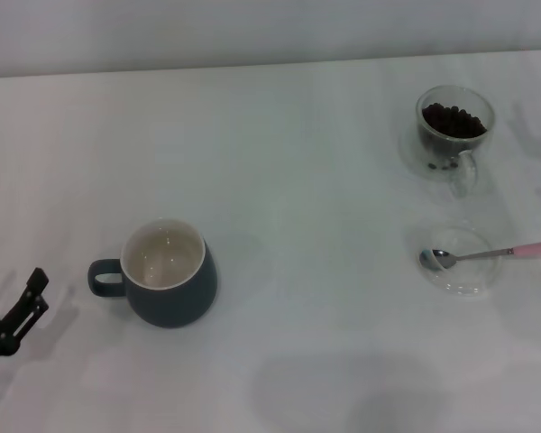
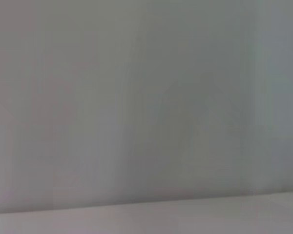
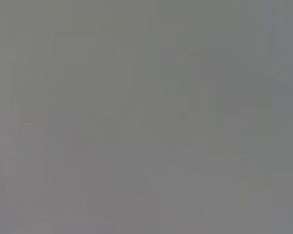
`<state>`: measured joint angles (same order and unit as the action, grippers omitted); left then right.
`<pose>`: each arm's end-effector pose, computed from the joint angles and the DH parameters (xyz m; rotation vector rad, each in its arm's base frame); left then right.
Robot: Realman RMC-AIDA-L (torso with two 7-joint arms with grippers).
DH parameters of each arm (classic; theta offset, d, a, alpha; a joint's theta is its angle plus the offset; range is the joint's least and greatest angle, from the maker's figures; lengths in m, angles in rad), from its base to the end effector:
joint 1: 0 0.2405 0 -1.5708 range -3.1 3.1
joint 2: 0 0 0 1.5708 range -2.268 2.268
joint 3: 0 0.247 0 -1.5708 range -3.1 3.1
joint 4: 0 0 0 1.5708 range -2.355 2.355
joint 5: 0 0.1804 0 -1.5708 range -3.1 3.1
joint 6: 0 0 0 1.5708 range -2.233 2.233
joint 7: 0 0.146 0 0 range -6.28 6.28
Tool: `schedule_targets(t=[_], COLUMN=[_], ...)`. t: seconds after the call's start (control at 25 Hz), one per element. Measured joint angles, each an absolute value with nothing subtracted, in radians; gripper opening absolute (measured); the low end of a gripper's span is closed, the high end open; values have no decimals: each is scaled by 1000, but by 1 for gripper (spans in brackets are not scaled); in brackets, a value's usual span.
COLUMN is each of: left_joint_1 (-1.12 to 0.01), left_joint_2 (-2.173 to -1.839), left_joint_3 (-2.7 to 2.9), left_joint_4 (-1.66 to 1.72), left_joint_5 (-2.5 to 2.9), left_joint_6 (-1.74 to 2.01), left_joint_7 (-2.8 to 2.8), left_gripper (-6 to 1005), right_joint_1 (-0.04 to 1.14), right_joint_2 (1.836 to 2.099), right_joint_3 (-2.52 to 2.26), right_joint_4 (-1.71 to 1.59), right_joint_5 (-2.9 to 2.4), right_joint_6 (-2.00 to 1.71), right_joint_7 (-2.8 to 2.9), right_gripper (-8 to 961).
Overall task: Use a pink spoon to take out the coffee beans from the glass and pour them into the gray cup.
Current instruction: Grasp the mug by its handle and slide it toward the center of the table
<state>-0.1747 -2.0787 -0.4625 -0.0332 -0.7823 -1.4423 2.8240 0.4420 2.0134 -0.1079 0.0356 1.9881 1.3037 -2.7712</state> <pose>-0.3315 0.2008 -0.0204 -1.8893 -0.5845 -0.7244 0.3387 0.3077 0.0718 -1.3467 0.6180 0.7959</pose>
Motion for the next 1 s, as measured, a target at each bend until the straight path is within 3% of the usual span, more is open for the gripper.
schedule_targets(t=[0.44,1.0], left_joint_1=[-239,-210], left_joint_2=[-2075,-2075], left_joint_3=[-454,-456], left_joint_4=[-29,-7], left_joint_5=[-718,-643], left_joint_6=[-1384,-1405], left_joint_7=[2824,2824], left_gripper=[875,876], right_joint_1=[415,435], right_joint_2=[2011,2012], right_joint_3=[-104,-104], right_joint_4=[34,34], right_joint_5=[1988,1988], right_joint_6=[1291,1234], right_joint_7=[-2736,-2737], right_gripper=[874,875])
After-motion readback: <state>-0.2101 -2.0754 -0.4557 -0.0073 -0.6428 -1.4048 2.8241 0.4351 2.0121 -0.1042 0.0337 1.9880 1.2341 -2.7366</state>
